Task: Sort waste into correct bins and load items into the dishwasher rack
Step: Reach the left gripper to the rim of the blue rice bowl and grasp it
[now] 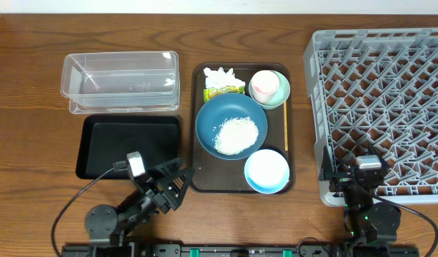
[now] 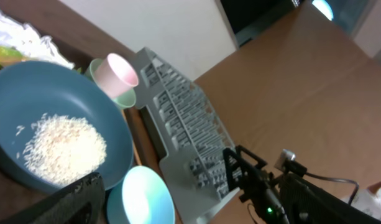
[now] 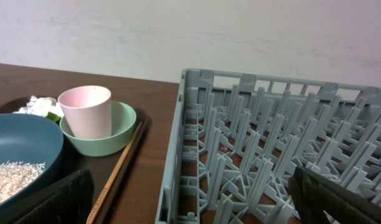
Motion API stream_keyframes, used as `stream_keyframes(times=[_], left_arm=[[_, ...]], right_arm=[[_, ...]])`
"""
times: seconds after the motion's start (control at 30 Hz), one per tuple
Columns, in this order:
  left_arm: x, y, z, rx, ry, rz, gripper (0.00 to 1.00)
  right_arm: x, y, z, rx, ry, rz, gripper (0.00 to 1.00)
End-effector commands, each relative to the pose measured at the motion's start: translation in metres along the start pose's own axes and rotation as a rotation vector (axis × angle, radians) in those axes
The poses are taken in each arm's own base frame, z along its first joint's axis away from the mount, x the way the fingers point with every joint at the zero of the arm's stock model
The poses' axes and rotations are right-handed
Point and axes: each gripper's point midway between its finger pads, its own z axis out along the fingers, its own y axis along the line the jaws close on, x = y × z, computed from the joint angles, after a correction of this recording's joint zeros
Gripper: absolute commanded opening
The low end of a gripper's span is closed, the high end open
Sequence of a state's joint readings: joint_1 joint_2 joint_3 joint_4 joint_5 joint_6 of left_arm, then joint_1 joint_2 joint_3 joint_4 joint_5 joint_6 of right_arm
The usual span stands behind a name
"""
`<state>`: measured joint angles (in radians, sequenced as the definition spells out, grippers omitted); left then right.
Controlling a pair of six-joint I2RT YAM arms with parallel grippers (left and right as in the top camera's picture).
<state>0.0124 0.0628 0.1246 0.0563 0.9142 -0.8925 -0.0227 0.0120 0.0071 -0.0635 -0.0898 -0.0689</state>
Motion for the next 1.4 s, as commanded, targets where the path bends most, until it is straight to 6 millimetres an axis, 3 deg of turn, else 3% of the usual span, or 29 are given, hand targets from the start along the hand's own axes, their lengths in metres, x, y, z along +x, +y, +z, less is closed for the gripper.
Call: stream_keyframes(times=[0.0,0.13,0.23,0.3,0.4,0.53,0.7,0.83,0.93,1.13,1.37], left_arm=[[-0.020,-0.030,-0.004,-0.028,0.004,0.117,0.92],[-0.038,-0.021,-0.009,-0.269,0.066,0.192,0.92],[-0.054,-0.004,-0.027,-0.548,0.142,0.202,0.92],[-0.064,-0.005,-0.034,-0.652,0.182,0.168,0.92],[-0.071,-0.020,-0.030,-0.645,0.237,0.117,0.92],[-0.068,-0.058,-0.004,-0.409,0.338,0.140,0.92],[-0.064,-0.049,0.007,-0.514,0.458,0.144,0.92],[-0.055,-0.038,0.020,-0.680,0.636,0.212,0.92],[-0.042,-0.040,0.042,-0.731,0.775,0.295,0.92],[0.004,-0.053,0.102,-0.640,0.892,0.323,0.92],[0.037,-0.035,0.154,-0.604,0.932,0.347,0.92]], right_arm=[[0.001,0.000,0.000,0.003,0.002,0.012,0.99],[0.001,0.000,0.000,0.003,0.002,0.012,0.99],[0.001,0.000,0.000,0.003,0.002,0.012,0.99],[0.001,0.000,0.000,0.003,0.002,0.012,0.99],[0.001,0.000,0.000,0.004,0.002,0.012,0.99],[0.001,0.000,0.000,0.004,0.002,0.012,0.99],[0.001,0.000,0.000,0.003,0.002,0.012,0.99],[0.001,0.000,0.000,0.004,0.002,0.012,0.99],[0.001,0.000,0.000,0.004,0.002,0.012,0.99],[0.001,0.000,0.000,0.004,0.002,0.012,0.99],[0.001,0.000,0.000,0.004,0.002,0.012,0.99]])
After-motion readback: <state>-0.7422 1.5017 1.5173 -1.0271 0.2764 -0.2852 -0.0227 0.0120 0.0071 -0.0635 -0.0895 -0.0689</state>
